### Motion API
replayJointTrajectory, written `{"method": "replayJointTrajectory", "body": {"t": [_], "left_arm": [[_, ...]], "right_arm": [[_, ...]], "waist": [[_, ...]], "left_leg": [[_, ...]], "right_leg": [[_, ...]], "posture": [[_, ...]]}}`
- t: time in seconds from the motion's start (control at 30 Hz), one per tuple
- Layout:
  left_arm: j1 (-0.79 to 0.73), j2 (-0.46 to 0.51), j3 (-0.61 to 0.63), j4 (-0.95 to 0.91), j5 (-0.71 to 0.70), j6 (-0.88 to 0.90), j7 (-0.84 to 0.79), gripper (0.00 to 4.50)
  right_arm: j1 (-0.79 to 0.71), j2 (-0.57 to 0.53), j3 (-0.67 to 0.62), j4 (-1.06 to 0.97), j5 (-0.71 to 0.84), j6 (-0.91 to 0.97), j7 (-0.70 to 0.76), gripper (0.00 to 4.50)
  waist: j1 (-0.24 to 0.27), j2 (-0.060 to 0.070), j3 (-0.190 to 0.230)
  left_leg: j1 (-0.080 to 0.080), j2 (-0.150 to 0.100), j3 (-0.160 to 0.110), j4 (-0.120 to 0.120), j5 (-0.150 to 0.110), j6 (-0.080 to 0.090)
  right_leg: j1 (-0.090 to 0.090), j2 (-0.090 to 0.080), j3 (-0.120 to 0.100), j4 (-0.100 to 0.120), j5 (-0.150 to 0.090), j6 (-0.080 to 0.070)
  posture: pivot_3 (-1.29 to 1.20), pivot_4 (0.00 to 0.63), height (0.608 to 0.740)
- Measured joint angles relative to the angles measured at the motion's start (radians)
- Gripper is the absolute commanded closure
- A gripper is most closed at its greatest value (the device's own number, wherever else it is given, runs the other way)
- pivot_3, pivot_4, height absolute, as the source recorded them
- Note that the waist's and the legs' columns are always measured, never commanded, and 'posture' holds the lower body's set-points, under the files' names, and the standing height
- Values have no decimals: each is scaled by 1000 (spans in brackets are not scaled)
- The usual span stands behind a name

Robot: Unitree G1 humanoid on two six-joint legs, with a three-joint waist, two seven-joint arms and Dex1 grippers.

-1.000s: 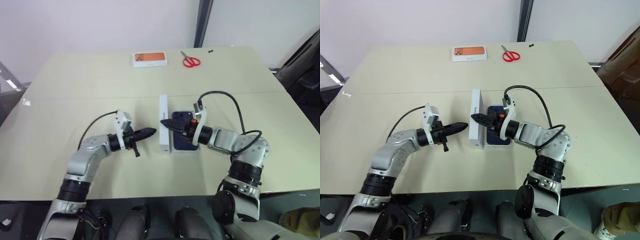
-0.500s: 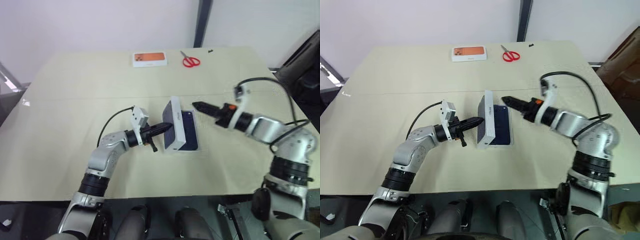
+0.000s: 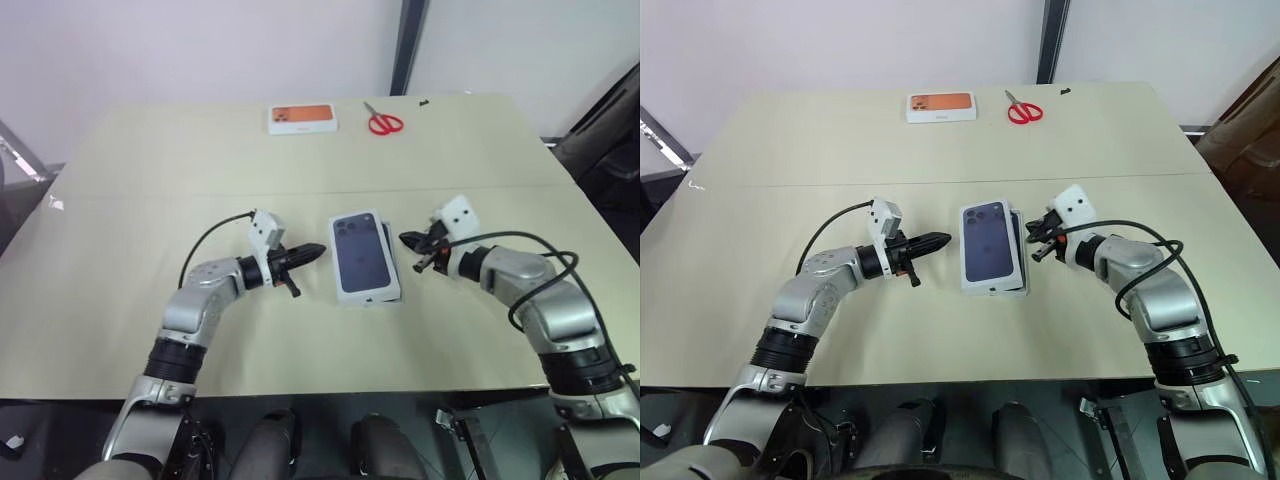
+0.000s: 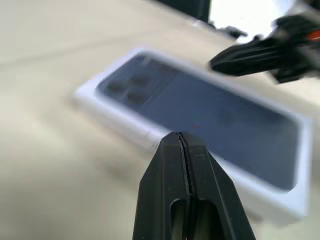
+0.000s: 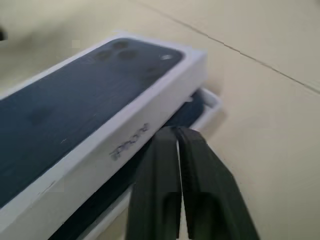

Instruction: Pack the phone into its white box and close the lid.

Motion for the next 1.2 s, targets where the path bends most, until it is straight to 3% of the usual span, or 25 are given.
{"method": "replayJointTrajectory", "body": {"t": [0.17, 0.43, 1.2], "left_arm": [[-10, -12, -8, 60, 3, 95, 20, 4500], [-71, -104, -23, 145, 6, 103, 31, 4500], [-113, -165, 11, 133, 16, 102, 44, 4500]], "right_arm": [[0, 0, 19, 3, -62, -41, 20, 4471], [4, 0, 29, 18, -121, -71, 55, 4471], [51, 3, 18, -6, -179, -68, 66, 4471]], "waist": [[1, 0, 0], [1, 0, 0], [1, 0, 0]], "left_leg": [[0, 0, 0, 0, 0, 0], [0, 0, 0, 0, 1, -3], [0, 0, 0, 0, 3, -5]], "right_leg": [[0, 0, 0, 0, 0, 0], [0, 0, 0, 0, 0, 0], [0, 0, 0, 0, 0, 0]], "posture": [[0, 150, 734], [0, 150, 734], [0, 150, 734]]}}
